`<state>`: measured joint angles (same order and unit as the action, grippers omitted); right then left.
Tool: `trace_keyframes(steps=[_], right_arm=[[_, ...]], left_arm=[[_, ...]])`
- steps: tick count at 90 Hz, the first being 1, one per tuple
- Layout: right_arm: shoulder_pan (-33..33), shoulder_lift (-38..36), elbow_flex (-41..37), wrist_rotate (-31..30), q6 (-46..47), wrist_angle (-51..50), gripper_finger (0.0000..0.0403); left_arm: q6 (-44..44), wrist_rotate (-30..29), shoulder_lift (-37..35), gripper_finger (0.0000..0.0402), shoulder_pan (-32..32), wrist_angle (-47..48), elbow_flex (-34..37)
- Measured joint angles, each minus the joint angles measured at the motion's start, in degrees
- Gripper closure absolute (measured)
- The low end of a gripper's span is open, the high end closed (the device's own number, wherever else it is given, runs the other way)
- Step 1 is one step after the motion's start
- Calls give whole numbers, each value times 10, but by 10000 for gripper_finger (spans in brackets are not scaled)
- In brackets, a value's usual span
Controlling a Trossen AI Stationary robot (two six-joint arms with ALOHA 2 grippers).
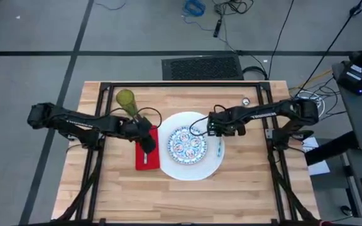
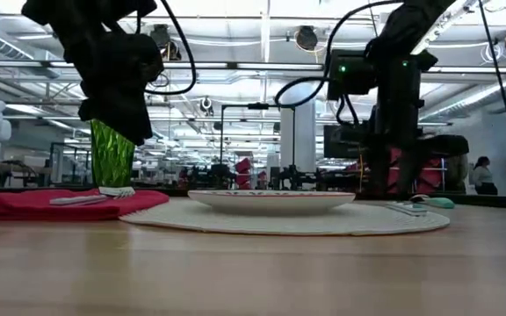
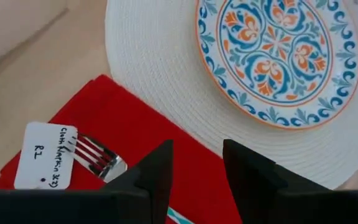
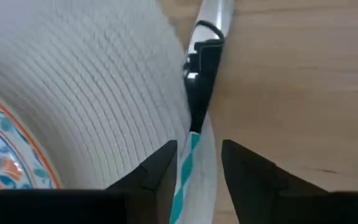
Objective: Set table place
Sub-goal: Put the white table knife to the right of the blue patterned plate on the white tablemat
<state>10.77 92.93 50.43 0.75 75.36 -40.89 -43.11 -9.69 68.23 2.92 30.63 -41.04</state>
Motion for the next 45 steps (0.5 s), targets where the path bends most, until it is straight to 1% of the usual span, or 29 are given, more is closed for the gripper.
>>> trace_keyframes(steps=[16, 22, 29, 45], right_arm=[[-7, 24, 3, -5, -7, 7, 287], [-8, 26, 3, -6, -8, 7, 292], [-8, 27, 10, -10, -9, 0, 309], [-7, 29, 45, -39, -16, -22, 361]], left_arm=[[0, 0, 0, 277, 0, -3, 0], [0, 0, 0, 277, 0, -3, 0], [0, 0, 0, 277, 0, -3, 0], [0, 0, 0, 277, 0, -3, 0]])
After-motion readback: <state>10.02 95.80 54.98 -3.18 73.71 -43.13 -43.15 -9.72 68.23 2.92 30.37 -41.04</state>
